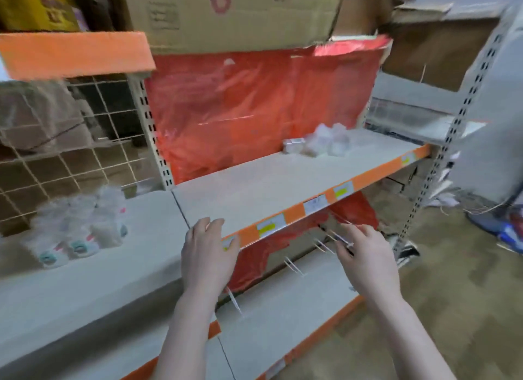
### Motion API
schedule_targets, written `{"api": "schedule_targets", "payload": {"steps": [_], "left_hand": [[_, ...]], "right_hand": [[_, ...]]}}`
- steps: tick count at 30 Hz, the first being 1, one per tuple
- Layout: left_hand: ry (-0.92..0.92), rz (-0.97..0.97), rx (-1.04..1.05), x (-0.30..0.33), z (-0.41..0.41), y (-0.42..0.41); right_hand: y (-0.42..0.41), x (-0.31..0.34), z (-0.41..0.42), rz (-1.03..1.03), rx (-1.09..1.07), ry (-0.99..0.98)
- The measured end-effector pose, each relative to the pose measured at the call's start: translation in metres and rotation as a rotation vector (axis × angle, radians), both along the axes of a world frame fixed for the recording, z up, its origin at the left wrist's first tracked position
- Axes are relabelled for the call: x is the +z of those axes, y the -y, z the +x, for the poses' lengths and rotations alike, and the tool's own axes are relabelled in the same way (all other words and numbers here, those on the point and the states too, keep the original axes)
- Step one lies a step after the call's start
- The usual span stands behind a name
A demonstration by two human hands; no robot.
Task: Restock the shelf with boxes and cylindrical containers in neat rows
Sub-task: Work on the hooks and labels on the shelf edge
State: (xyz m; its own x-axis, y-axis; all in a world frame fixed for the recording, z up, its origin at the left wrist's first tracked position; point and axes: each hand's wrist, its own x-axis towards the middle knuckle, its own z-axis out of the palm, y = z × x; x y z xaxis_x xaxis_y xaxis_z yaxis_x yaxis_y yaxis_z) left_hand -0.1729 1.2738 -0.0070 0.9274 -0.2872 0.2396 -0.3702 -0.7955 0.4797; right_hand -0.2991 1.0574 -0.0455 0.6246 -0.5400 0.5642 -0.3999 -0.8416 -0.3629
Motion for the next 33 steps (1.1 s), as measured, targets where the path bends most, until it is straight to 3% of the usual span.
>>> {"api": "schedule_targets", "payload": {"steps": [13,24,33], "left_hand": [[0.014,0.012,-0.101,-0.005,0.029,0.202],[0.041,-0.127,-0.171,-0.014,0.133,0.369],[0.051,-0.107,-0.149,-0.012,0.18,0.446]], "right_hand": [[0.179,-0.014,0.017,0.027,-0.048,0.016],[0.33,-0.007,0.107,0.049,-0.087,-0.088],[0.42,0.005,0.169,0.171,-0.075,-0.168]]}}
